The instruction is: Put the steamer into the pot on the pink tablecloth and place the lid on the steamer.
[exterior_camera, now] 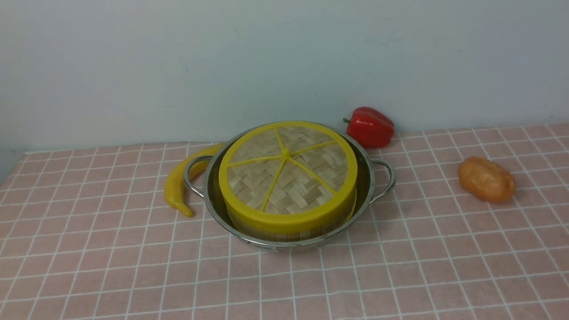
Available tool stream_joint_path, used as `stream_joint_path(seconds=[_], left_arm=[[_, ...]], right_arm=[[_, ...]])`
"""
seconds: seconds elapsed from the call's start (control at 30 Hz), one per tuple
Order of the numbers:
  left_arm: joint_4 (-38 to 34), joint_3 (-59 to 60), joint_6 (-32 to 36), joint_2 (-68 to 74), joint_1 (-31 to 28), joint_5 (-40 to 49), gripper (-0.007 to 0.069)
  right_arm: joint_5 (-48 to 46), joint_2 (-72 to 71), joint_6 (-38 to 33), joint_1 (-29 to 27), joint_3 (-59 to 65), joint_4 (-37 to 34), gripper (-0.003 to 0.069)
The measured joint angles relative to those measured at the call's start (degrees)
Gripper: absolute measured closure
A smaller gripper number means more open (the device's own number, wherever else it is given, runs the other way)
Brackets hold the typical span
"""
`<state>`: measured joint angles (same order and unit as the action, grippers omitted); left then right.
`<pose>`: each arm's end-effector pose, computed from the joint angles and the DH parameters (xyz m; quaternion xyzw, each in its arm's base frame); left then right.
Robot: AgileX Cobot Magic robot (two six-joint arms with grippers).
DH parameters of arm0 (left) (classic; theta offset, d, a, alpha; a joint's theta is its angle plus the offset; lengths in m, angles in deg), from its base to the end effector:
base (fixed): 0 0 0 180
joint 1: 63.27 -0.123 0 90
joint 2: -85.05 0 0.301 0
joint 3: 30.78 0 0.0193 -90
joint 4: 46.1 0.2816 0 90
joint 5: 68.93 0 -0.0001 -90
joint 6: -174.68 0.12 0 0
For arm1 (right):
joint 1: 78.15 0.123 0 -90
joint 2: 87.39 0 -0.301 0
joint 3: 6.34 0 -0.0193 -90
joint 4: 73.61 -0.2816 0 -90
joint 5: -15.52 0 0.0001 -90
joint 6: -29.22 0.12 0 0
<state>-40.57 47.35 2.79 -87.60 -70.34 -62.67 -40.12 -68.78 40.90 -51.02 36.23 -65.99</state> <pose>0.0997 0.0136 0.1993 0.0373 0.7166 0.1287 0.6845 0.0583 0.0151 0.3182 -0.1174 0.8418 0.1111 0.5150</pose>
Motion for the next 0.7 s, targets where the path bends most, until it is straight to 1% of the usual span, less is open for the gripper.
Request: stream_joint_path(seconds=[0.27,0.33,0.4,0.47,0.53,0.57,0.6,0.63,0.67,0.7], left_arm=[[0.0,0.0,0.0,0.0,0.0,0.0,0.0567],[0.0,0.0,0.0,0.0,0.0,0.0,0.0561],[0.0,0.0,0.0,0.0,0.0,0.0,0.0560],[0.0,0.0,0.0,0.0,0.0,0.0,0.0560],[0.0,0.0,0.0,0.0,0.0,0.0,0.0553],[0.0,0.0,0.0,0.0,0.0,0.0,0.0551],[0.0,0.0,0.0,0.0,0.0,0.0,0.0550],[0.0,0.0,0.0,0.0,0.0,0.0,0.0549],[0.0,0.0,0.0,0.0,0.0,0.0,0.0549],[0.0,0.0,0.0,0.0,0.0,0.0,0.0549]], right_arm=[[0.0,0.0,0.0,0.0,0.0,0.0,0.0541],[0.0,0.0,0.0,-1.0,0.0,-0.1,0.0535],[0.6,0.0,-0.7,-4.9,0.2,0.3,0.0528],[3.8,0.0,-1.0,-9.4,0.9,1.2,0.0524],[9.2,-0.1,-1.2,-14.8,3.1,1.9,0.0519],[13.4,-0.3,-1.3,-18.0,4.7,2.1,0.0517],[13.4,-0.3,-1.3,-18.0,5.1,2.1,0.0516],[20.1,-0.7,-1.2,-22.4,9.1,2.0,0.0510],[23.4,-1.1,-1.1,-24.5,11.6,1.8,0.0507],[24.1,-1.2,-1.1,-24.9,12.1,1.7,0.0507]])
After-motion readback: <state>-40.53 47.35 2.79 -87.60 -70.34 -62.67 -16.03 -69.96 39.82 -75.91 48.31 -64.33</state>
